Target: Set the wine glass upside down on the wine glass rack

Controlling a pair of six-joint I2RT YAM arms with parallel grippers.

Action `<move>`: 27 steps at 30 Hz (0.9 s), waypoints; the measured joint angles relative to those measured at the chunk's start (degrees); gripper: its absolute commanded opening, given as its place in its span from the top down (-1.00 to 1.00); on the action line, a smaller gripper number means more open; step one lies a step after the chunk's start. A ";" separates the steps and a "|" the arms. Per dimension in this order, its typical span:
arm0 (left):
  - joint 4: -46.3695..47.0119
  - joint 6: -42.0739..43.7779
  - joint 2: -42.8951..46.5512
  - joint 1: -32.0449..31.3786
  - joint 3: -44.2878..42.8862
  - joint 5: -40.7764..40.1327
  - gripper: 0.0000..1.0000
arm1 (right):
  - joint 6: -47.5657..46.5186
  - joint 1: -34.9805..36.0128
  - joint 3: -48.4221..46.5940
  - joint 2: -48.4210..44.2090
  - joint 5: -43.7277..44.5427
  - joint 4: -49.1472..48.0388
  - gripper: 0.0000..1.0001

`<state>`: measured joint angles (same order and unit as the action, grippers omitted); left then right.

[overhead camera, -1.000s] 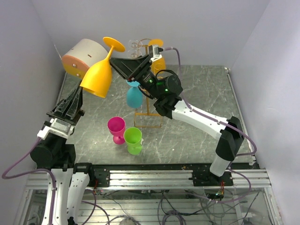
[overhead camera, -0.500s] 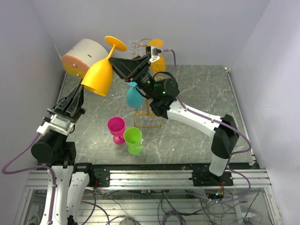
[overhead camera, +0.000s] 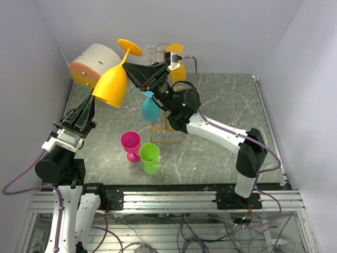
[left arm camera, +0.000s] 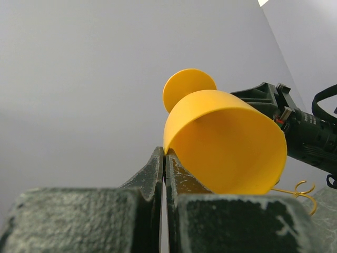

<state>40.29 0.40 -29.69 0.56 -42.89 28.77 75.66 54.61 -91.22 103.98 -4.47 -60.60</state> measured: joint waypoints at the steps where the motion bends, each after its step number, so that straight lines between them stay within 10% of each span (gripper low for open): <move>1: 0.07 0.00 0.00 0.00 0.00 0.07 0.86 | 0.00 0.00 0.00 0.00 0.00 -0.20 0.42; 11: 0.09 -0.04 0.00 0.00 0.37 1.09 0.86 | 1.31 0.07 -0.52 1.86 -0.20 -3.54 0.30; 19: 0.17 -0.02 -0.02 0.00 0.44 1.27 0.86 | 2.01 -0.13 -0.68 2.62 0.63 -5.53 1.00; 27: -1.55 0.22 0.00 0.02 0.09 2.08 0.86 | 1.22 -0.33 -0.52 2.64 1.86 -7.04 1.00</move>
<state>38.74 0.62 -29.69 0.58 -42.81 30.85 76.88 54.28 -91.74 106.63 -2.61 -67.64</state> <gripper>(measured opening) 0.070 0.049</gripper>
